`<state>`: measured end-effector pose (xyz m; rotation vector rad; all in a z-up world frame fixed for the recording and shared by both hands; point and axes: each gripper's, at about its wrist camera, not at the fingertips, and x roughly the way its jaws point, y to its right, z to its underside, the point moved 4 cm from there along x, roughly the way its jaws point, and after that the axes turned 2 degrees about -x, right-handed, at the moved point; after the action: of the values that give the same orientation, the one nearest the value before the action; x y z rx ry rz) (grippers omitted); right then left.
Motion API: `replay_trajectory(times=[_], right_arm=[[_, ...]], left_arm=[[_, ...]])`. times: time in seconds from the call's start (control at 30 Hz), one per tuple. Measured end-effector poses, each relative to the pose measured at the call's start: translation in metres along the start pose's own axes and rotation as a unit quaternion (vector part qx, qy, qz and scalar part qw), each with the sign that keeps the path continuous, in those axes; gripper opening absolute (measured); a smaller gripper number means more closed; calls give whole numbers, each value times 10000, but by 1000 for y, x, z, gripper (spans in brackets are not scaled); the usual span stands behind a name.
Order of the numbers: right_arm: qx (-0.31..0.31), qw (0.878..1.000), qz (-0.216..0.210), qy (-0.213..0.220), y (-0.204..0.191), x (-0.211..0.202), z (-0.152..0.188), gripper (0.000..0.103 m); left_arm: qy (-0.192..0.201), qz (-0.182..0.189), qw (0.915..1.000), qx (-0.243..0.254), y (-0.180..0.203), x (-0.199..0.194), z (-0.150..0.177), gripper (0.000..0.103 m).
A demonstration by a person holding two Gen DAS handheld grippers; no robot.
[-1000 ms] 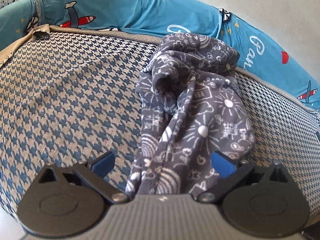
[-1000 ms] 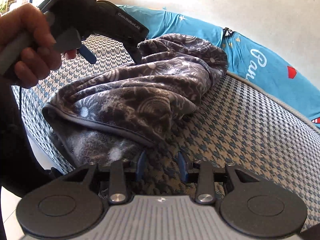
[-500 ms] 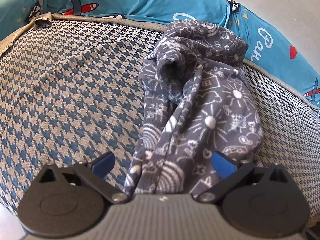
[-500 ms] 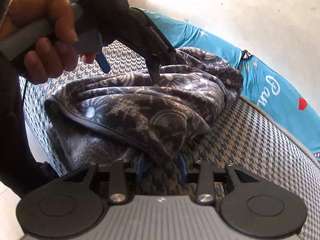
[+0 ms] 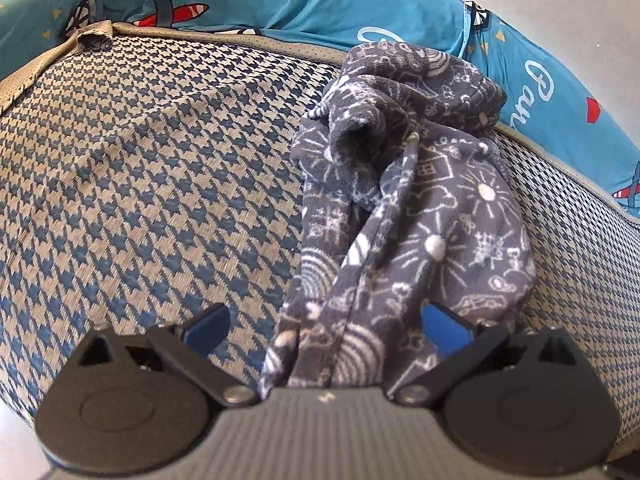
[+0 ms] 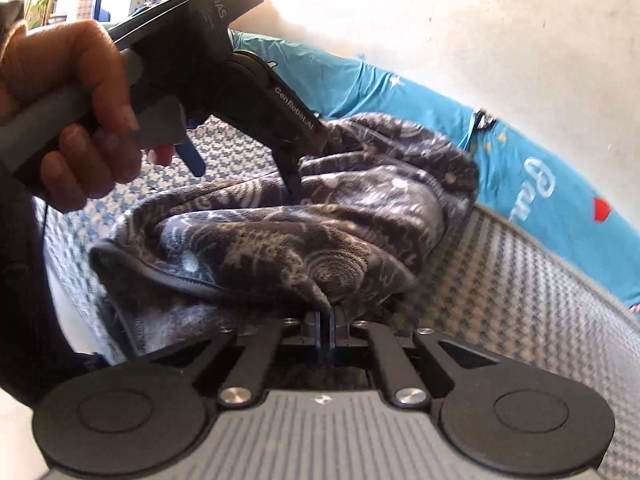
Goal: Fold clothes
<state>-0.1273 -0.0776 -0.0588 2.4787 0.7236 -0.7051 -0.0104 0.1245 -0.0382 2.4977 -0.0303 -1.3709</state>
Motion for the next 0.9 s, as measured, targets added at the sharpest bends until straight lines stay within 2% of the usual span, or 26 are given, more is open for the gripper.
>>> replay_trajectory(times=[0.17, 0.33, 0.43, 0.57, 0.73, 0.9], right_arm=[[137, 9986, -501, -57, -9, -31, -6, 4], [250, 9965, -740, -300, -16, -48, 6, 4], [-90, 9978, -543, -371, -22, -45, 16, 4], [416, 9961, -558, -546, -10, -34, 20, 4], [95, 9984, -409, -389, -15, -34, 18, 5], [-84, 9987, -424, -272, -15, -28, 15, 13]], left_arm=[[-12, 14, 10000, -18, -4, 0, 0, 103], [10, 28, 10000, -56, -7, -2, 0, 103], [-2, 10, 10000, -55, -8, -1, -1, 103], [117, 9, 9999, 77, -2, -3, -3, 103], [311, 34, 9993, 228, 6, -7, -9, 103], [621, -14, 9968, 501, 23, -6, -26, 103]])
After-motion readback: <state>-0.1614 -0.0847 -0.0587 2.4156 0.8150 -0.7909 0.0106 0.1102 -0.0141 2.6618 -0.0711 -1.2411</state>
